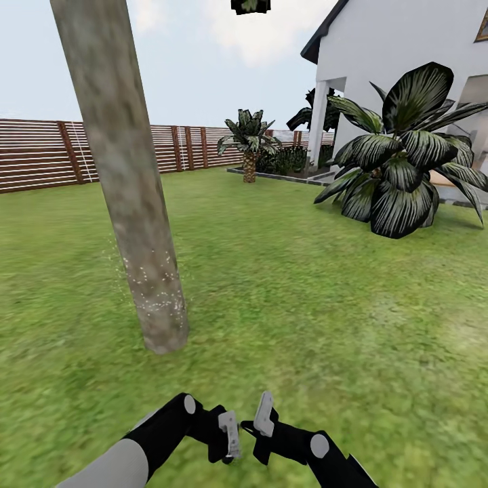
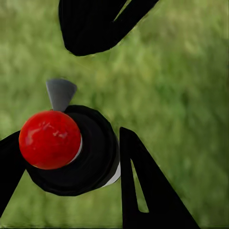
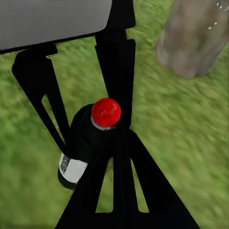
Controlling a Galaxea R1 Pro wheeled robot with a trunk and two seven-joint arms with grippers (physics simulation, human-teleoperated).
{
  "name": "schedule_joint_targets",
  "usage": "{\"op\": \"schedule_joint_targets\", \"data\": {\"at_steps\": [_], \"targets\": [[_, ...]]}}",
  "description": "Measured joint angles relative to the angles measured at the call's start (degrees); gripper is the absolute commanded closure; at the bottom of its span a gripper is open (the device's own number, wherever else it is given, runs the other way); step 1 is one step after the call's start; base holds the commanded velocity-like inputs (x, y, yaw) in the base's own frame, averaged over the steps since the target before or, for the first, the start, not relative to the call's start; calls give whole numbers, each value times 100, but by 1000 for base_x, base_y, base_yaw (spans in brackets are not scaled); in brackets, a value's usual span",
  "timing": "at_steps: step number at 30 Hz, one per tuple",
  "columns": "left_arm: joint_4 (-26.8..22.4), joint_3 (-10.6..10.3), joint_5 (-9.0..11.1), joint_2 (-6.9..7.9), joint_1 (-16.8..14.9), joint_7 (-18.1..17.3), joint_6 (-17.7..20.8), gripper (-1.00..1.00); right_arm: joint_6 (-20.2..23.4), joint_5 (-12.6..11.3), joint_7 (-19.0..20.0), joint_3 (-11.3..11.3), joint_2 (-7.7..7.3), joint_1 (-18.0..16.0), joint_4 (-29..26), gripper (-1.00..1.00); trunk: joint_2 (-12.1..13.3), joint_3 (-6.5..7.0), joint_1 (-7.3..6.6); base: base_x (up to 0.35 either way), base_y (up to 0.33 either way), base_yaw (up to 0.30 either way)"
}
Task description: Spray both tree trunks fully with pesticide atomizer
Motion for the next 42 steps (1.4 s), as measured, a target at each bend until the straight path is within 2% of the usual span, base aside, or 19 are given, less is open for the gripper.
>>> {"op": "schedule_joint_targets", "data": {"at_steps": [2,4,6,15,16,18,21,24,25,27,28,30,32,33,35,37,38,40,42], "targets": [[13,1,-22,92,14,50,3,100,0,0,0,0,0,0,-3,100,0,0,0,0,0,0],[18,0,-38,310,36,69,14,100,0,0,0,0,0,0,2,100,0,0,0,0,0,0],[20,-1,-47,642,53,68,22,100,0,0,0,1,-6,0,7,100,0,0,0,0,0,0],[29,0,-38,1847,97,76,19,100,0,30,0,-3,-29,0,41,100,0,0,0,0,0,0],[41,0,-35,1972,98,80,25,100,0,33,0,-6,-44,0,45,-100,0,0,0,0,0,0],[225,3,-21,2128,102,92,30,100,0,35,0,-8,-74,0,60,-100,0,0,0,0,0,0],[705,6,0,2191,103,258,15,100,0,36,-9,-9,-123,0,80,-100,0,-1,0,0,0,0],[1466,25,162,2176,107,1197,-47,100,-7,41,-47,-21,-261,4,566,-100,0,-1,0,0,0,0],[1625,125,444,2163,106,1532,-111,100,-12,33,-98,-31,-337,5,782,-100,0,0,0,0,0,0],[1746,385,1280,2150,107,1916,-401,100,-11,13,-518,-41,-493,7,1023,-100,0,0,0,0,0,0],[1783,519,1985,2149,110,2045,-653,100,-9,7,-1074,-45,-560,12,1177,-100,0,1,0,0,0,0],[1835,577,3219,2143,266,2301,-967,100,-2,-11,-2430,-51,-604,17,1622,-100,0,-1,0,0,0,0],[1853,603,4254,2107,495,2757,-1156,100,-1,-36,-3735,-59,-588,18,2098,-100,0,-1,0,0,0,0],[1859,608,4651,2055,635,3028,-1348,100,-5,-102,-4245,-114,-589,22,2343,-100,0,-1,0,0,0,0],[1860,624,5253,1980,1003,3640,-1895,100,-77,-589,-4795,-453,-610,31,2745,-100,0,-2,0,0,0,0],[1862,655,5724,1963,1278,4241,-2325,100,-297,-1407,-4938,-863,-636,34,2869,-100,0,-1,0,0,0,0],[1864,655,5950,1960,1394,4458,-2449,100,-354,-1736,-4957,-957,-641,35,2891,-100,0,-1,0,0,0,0],[1859,639,6247,1951,1506,4642,-2541,100,-401,-1986,-4972,-1015,-623,35,2911,-100,0,0,0,0,0,0],[1855,614,6358,1931,1542,4699,-2560,100,-416,-2074,-4974,-1035,-597,35,2927,-100,0,0,0,0,0,0]]}}
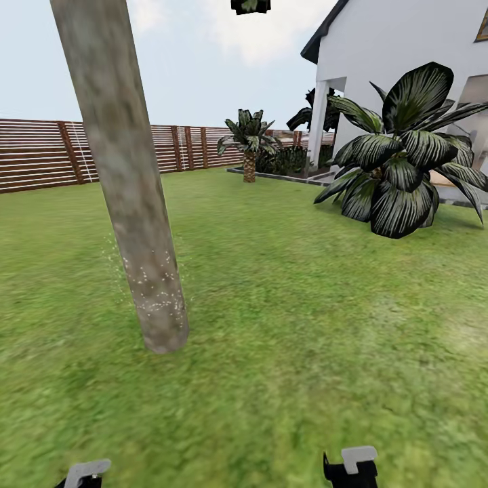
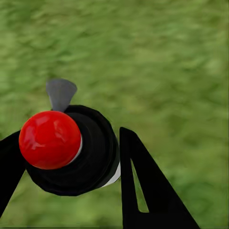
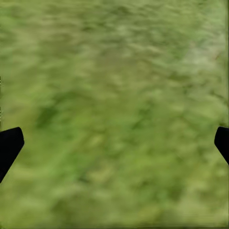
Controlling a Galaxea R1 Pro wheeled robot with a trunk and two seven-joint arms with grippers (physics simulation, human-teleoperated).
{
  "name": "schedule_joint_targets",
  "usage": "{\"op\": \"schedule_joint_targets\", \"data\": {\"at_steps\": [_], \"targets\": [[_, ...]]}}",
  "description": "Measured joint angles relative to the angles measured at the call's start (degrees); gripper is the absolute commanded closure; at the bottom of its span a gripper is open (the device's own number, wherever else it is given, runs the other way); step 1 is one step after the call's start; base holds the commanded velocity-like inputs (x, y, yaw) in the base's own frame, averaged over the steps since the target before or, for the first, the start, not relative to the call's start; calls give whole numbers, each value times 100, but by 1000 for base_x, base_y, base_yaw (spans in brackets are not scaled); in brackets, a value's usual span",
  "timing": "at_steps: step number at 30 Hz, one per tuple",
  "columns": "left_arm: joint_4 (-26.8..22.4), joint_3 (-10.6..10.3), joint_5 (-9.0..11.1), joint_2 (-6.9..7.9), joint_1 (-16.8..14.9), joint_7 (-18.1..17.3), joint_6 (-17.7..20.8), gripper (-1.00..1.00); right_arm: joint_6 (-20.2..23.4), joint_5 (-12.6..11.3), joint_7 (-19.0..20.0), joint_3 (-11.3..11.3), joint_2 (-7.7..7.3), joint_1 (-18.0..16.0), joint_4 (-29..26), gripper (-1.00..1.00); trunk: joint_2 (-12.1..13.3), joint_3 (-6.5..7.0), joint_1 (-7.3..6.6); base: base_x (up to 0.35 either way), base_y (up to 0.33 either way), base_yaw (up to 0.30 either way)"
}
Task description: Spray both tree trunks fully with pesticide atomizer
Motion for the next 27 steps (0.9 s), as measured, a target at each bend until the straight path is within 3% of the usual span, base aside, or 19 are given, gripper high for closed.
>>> {"op": "schedule_joint_targets", "data": {"at_steps": [2,5,16,20,27], "targets": [[30,-15,25,-124,33,22,-17,100,-16,-44,-18,-12,33,13,30,-100,0,0,0,0,0,0],[59,1,45,-166,121,18,-26,100,-21,-38,-27,-32,-22,17,33,-100,0,0,0,0,0,0],[61,0,51,-177,159,-41,-27,100,-14,-71,-27,-43,-4,18,22,-100,0,0,0,0,0,3],[60,2,71,-183,213,-35,-35,100,-15,-69,-29,-47,-15,18,22,-100,0,-15,0,-45,0,175],[60,6,199,-194,220,39,-27,100,-14,-65,-36,-45,-4,17,31,-100,0,-23,0,-320,0,271]]}}
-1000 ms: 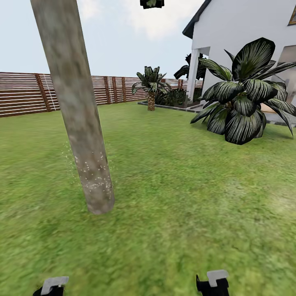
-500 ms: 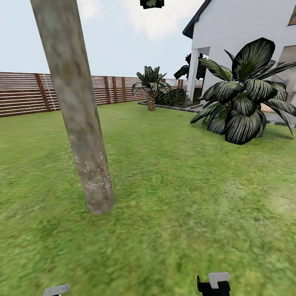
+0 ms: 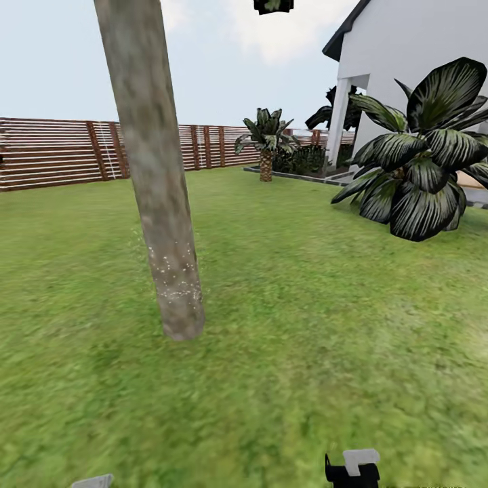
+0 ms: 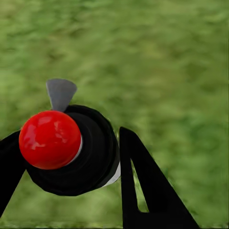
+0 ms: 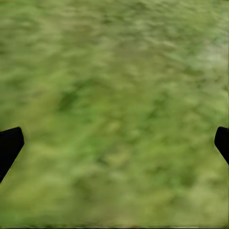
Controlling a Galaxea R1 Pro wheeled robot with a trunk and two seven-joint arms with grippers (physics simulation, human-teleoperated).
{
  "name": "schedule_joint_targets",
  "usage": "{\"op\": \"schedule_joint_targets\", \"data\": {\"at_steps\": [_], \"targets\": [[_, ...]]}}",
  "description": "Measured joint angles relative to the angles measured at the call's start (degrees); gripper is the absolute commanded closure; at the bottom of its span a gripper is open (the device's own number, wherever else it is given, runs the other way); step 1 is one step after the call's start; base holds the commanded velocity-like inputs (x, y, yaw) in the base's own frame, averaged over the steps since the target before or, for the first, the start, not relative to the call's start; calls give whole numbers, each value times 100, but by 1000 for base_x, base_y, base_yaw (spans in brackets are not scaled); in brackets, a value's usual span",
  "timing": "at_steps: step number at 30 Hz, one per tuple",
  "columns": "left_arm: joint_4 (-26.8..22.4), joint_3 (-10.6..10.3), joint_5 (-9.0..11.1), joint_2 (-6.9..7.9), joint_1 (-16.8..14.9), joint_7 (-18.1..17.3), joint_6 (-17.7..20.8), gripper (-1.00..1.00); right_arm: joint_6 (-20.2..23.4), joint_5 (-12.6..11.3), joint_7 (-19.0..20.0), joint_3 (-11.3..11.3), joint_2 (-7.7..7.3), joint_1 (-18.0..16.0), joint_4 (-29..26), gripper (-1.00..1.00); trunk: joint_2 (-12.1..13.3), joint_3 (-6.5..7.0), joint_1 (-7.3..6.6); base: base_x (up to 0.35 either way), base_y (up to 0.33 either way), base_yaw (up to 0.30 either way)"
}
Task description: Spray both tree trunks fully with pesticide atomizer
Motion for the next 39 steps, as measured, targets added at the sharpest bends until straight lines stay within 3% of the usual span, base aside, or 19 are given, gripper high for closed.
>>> {"op": "schedule_joint_targets", "data": {"at_steps": [21,26,39], "targets": [[4,17,3,-69,0,20,18,100,-4,2,-1,8,48,0,0,-100,0,33,0,-331,-84,280],[9,21,293,-63,0,12,9,100,-9,2,-3,8,48,0,0,-100,0,33,0,-313,-155,285],[9,18,310,-62,0,13,9,100,-9,2,-9,8,56,0,0,-100,0,33,0,-282,-198,286]]}}
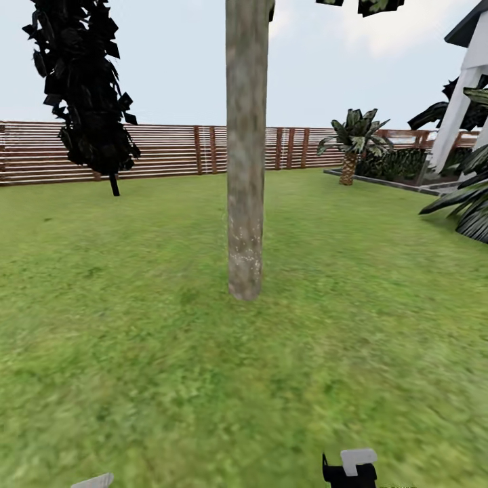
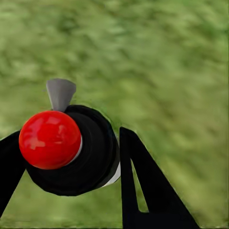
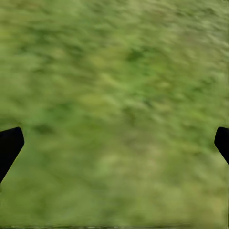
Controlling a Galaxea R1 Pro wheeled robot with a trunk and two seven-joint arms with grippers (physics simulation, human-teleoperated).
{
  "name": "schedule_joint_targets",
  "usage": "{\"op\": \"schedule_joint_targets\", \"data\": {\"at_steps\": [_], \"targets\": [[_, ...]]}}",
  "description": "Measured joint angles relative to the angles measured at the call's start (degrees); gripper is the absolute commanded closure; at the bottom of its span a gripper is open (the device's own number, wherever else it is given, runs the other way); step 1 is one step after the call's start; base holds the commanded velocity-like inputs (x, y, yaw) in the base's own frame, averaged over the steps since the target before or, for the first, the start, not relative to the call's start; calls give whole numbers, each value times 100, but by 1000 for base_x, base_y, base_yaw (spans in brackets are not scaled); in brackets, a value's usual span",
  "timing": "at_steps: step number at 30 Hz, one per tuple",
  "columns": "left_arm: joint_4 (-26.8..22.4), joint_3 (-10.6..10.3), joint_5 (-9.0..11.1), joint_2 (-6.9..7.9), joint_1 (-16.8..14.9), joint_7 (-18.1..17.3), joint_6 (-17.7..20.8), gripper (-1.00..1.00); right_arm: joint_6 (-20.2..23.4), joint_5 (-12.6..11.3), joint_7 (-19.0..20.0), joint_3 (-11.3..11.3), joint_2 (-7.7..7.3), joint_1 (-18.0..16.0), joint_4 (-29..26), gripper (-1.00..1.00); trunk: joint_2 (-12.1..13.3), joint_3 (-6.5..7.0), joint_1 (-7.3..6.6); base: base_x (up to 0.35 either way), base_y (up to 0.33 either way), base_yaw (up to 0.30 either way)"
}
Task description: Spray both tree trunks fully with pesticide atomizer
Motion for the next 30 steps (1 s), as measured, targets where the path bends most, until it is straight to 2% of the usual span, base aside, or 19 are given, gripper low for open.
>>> {"op": "schedule_joint_targets", "data": {"at_steps": [17,21,25,30], "targets": [[24,2,-8,9,0,-1,0,100,0,-1,2,-3,0,0,0,-100,-1,0,-1,-181,-219,286],[31,3,-9,53,14,-9,-5,100,0,0,6,-1,0,0,0,-100,0,0,0,-14,-13,286],[97,1,2,61,13,-2,-8,100,0,0,5,-1,0,0,1,-100,0,0,0,-1,204,286],[113,0,169,61,15,-7,-11,100,0,0,7,0,0,0,0,-100,0,0,0,0,297,286]]}}
